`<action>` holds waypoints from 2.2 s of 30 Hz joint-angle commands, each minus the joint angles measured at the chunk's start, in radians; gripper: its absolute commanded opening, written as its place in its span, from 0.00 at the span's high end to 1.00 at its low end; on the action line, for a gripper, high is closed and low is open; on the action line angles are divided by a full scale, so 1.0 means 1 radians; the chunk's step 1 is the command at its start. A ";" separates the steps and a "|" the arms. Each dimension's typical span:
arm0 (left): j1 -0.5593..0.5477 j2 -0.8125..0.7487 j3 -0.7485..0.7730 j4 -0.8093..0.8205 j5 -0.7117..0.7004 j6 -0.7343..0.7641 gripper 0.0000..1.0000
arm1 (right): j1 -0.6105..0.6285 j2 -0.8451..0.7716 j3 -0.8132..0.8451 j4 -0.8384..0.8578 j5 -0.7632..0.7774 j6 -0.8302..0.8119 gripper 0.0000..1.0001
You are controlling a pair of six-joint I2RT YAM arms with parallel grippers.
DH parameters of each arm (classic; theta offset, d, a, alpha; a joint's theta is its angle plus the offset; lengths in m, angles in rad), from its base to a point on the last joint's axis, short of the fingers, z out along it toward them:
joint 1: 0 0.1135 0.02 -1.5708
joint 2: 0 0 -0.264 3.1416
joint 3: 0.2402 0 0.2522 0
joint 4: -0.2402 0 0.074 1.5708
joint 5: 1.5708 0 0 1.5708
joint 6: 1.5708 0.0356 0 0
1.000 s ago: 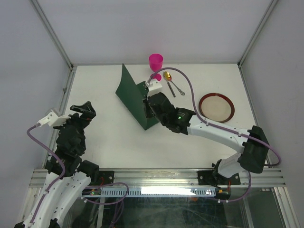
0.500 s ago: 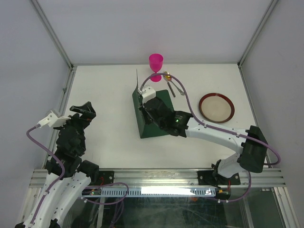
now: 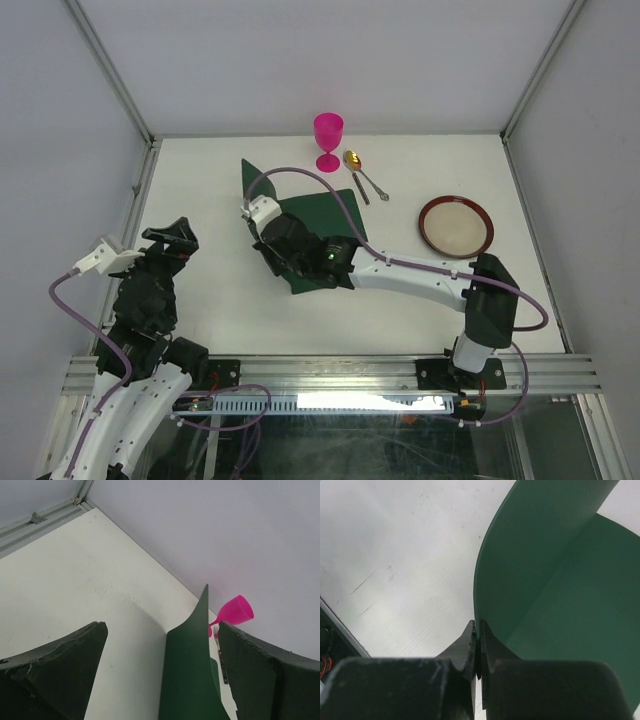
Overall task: Set the dinner table for one person
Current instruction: Flatten out the napkin at the center of the board, then move the napkin to the center of the board.
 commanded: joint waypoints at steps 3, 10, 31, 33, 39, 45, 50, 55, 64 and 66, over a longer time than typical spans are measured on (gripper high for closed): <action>0.004 -0.022 0.055 -0.029 -0.014 0.025 0.01 | 0.028 0.058 0.083 0.003 -0.071 -0.017 1.00; 0.005 -0.046 0.089 -0.065 -0.034 0.032 0.01 | 0.045 0.162 0.160 -0.019 -0.111 -0.007 0.99; 0.005 -0.029 0.107 -0.071 -0.042 0.028 0.01 | 0.071 0.067 0.159 -0.022 0.025 0.016 0.25; 0.004 -0.032 0.106 -0.070 -0.041 0.025 0.01 | 0.075 0.076 0.163 -0.013 0.013 0.020 0.24; 0.004 -0.044 0.110 -0.070 -0.048 0.035 0.01 | 0.088 0.108 0.198 -0.005 -0.021 0.036 0.24; 0.005 -0.062 0.131 -0.083 -0.058 0.050 0.01 | 0.111 0.076 0.243 -0.021 0.001 0.024 0.23; 0.004 -0.055 0.144 -0.085 -0.053 0.052 0.01 | 0.137 -0.024 0.245 -0.023 0.046 0.023 0.23; 0.005 -0.010 0.133 -0.080 -0.008 0.029 0.01 | 0.138 -0.095 0.196 -0.023 0.165 -0.014 0.23; 0.004 0.082 0.019 0.042 0.109 -0.031 0.02 | 0.071 -0.094 0.047 0.051 0.275 -0.020 0.22; 0.004 0.111 -0.006 0.076 0.122 -0.038 0.02 | 0.052 -0.077 0.027 0.079 0.275 -0.018 0.23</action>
